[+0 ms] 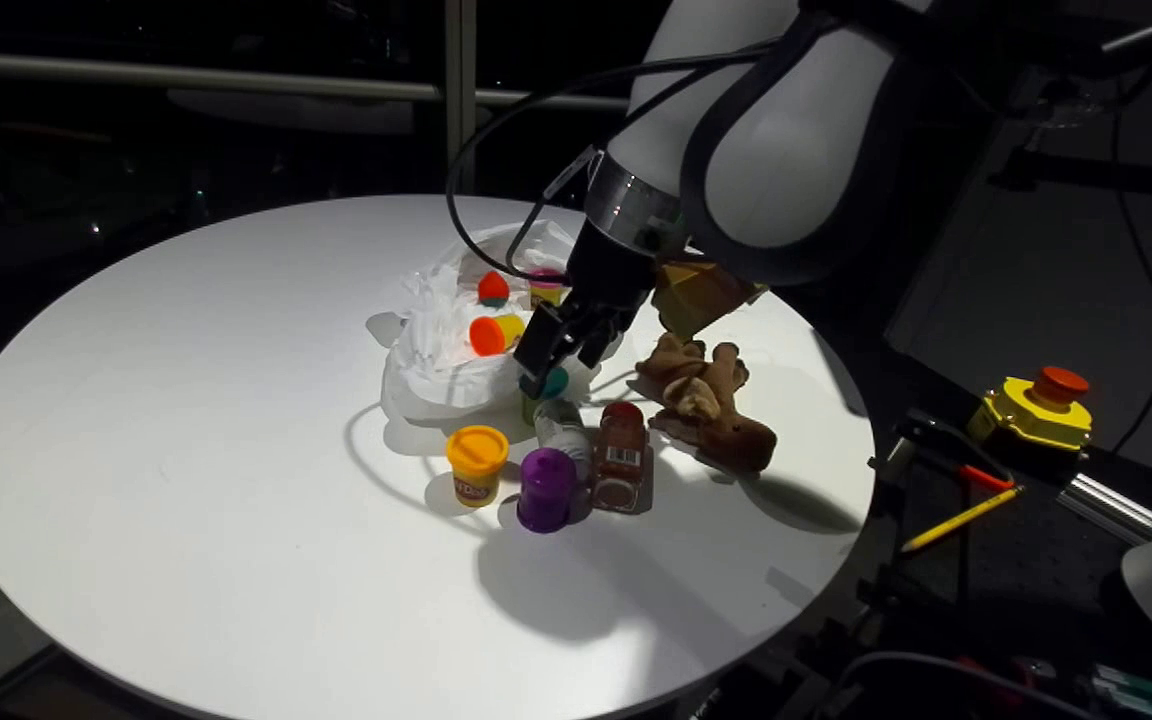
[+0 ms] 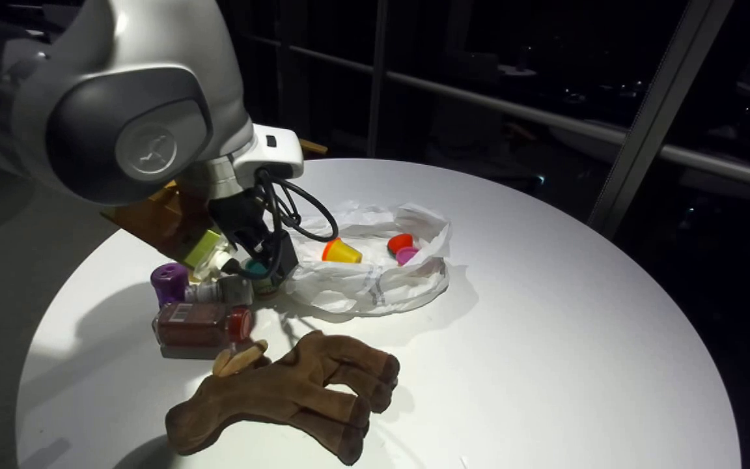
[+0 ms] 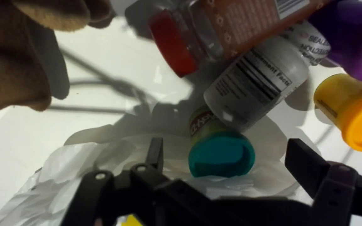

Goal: Put all the objects in the white plastic bag

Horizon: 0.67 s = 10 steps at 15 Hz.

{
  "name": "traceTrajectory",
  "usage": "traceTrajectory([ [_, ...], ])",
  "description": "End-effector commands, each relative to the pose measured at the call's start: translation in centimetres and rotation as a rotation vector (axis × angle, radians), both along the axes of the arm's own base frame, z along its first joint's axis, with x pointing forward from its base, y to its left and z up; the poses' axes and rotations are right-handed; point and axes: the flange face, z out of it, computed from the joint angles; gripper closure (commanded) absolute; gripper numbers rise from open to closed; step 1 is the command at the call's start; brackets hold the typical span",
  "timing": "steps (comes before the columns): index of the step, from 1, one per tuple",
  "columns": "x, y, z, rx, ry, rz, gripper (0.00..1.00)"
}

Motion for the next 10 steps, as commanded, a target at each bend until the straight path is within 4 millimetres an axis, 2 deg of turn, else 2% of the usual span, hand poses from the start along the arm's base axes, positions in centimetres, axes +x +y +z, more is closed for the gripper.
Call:
traceTrajectory([
  [1,1.9,-0.1,-0.8,-0.001,-0.030,-0.002,0.00],
  [4,2.3,0.1,-1.6,-0.003,-0.027,-0.002,0.00],
  [6,2.4,0.2,-1.9,-0.003,-0.028,0.000,0.26],
  [10,2.3,0.1,-1.5,-0.017,-0.050,0.005,0.58],
])
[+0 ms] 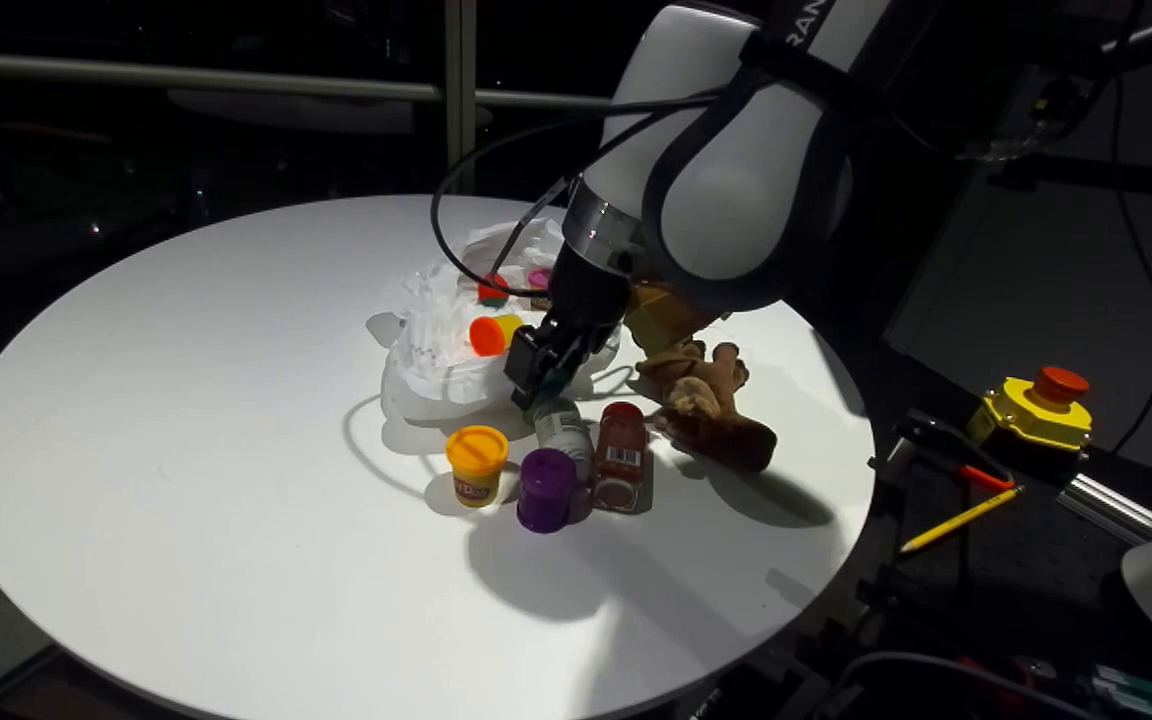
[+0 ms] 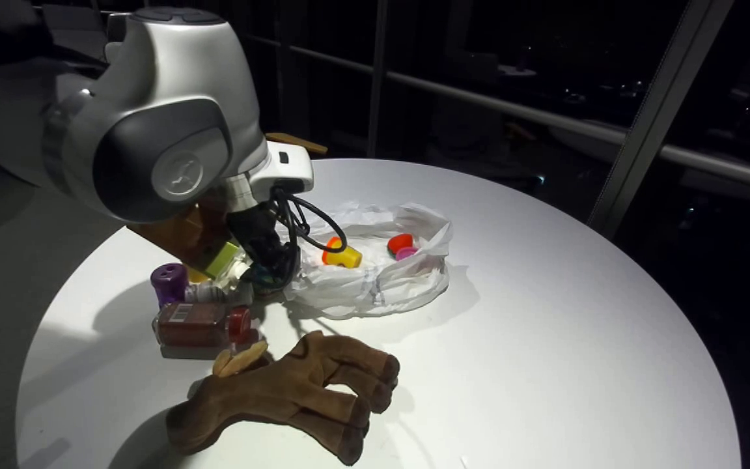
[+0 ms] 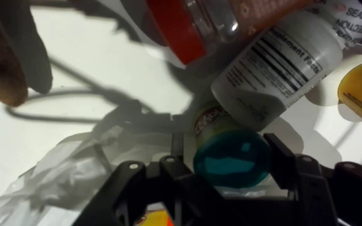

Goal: Put all the objects in the white plastic bag

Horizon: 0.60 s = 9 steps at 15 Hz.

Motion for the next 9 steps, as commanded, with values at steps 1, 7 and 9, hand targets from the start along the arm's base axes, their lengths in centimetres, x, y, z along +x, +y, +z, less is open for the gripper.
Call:
traceTrajectory([
  [1,0.5,-0.1,1.1,-0.018,-0.056,0.010,0.65],
  [7,0.4,-0.2,6.1,-0.012,-0.116,0.005,0.73],
  [9,-0.4,0.1,7.3,-0.003,-0.085,0.007,0.73],
])
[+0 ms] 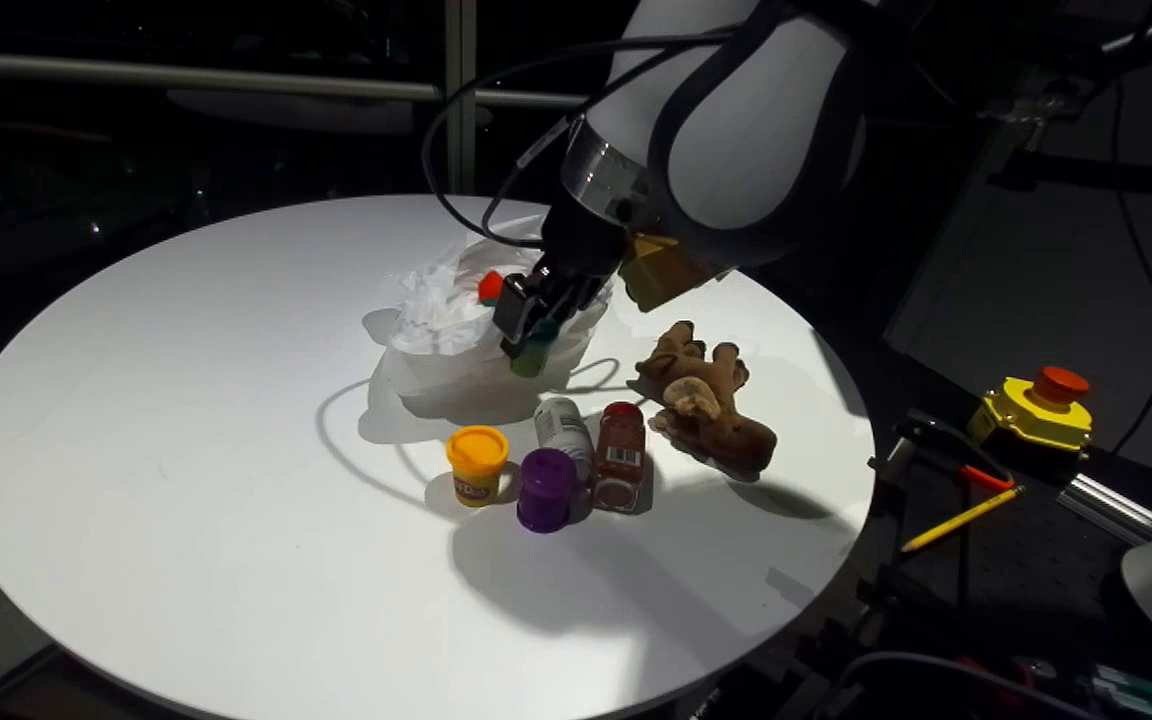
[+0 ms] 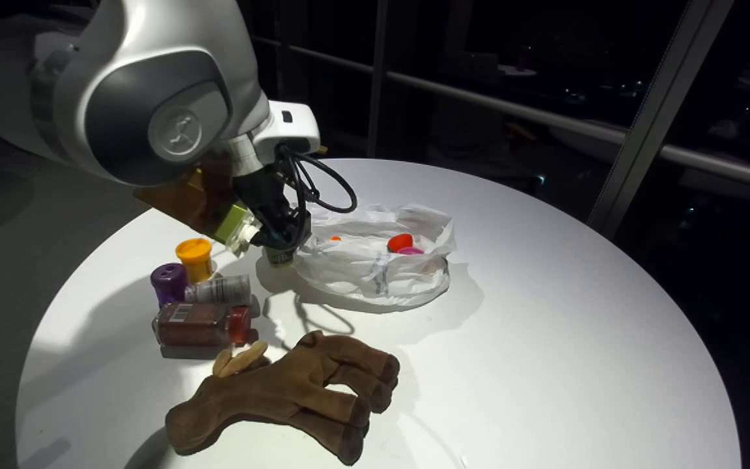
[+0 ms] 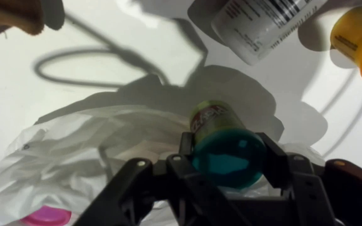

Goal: Put all the objects in the white plastic bag

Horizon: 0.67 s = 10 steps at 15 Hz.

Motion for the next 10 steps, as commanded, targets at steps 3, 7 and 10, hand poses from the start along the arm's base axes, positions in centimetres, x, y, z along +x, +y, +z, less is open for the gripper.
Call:
traceTrajectory([
  [3,-4.1,1.5,3.4,0.024,0.132,0.023,0.73],
  [7,-7.6,3.9,2.9,0.117,0.357,0.038,0.73],
  [10,-7.2,4.6,4.1,0.186,0.388,0.018,0.73],
])
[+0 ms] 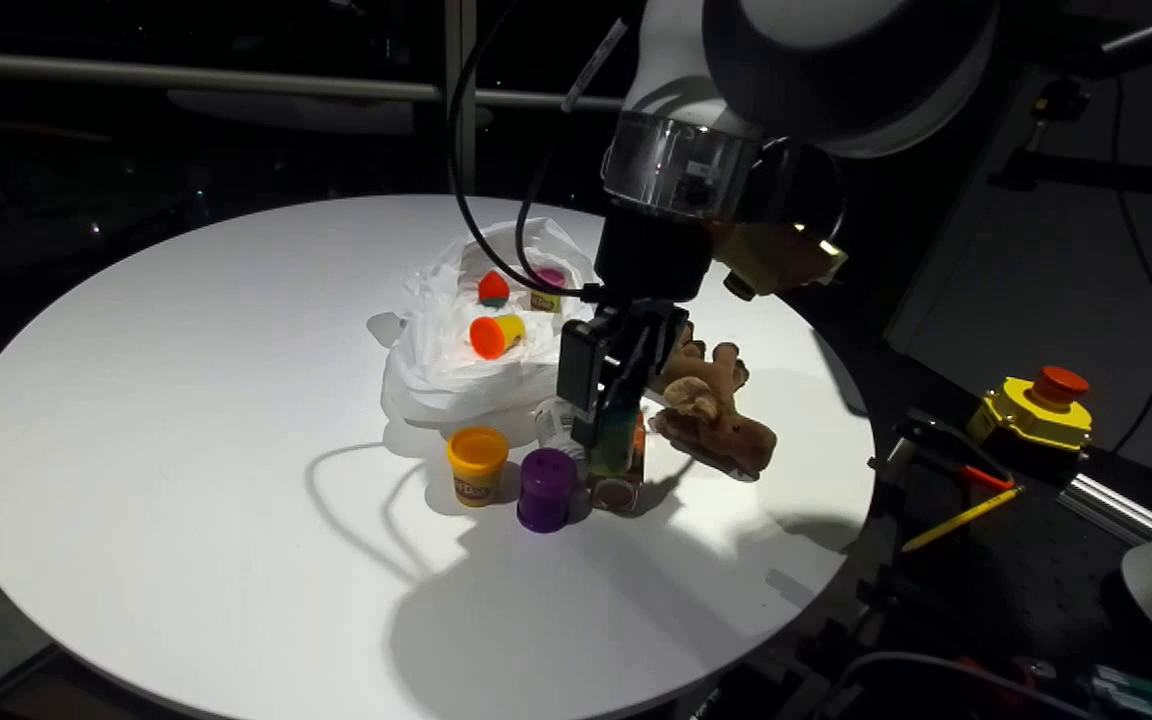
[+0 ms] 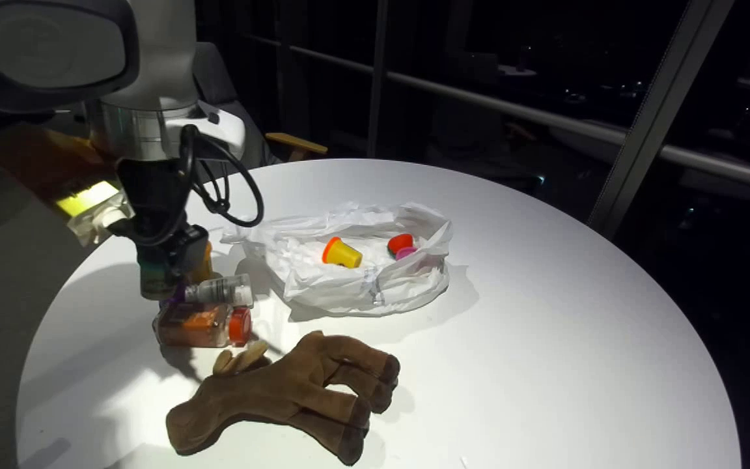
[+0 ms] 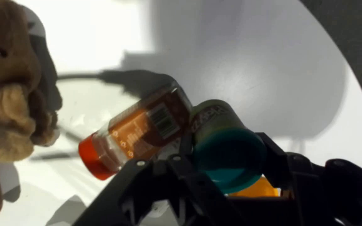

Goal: Put all the objects in the white plastic bag

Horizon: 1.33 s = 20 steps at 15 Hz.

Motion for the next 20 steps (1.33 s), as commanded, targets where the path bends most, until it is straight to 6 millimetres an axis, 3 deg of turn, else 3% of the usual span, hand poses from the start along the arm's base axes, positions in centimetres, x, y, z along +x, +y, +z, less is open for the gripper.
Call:
traceTrajectory([
  [1,1.0,-0.1,3.0,0.038,-0.040,-0.020,0.73],
  [5,5.0,-2.1,5.6,-0.067,-0.227,0.031,0.73],
  [10,10.8,-7.4,6.5,-0.193,-0.438,0.079,0.73],
  [15,15.0,-12.9,5.0,-0.217,-0.554,-0.015,0.73],
  [20,15.6,-15.5,2.9,-0.158,-0.497,-0.162,0.73],
])
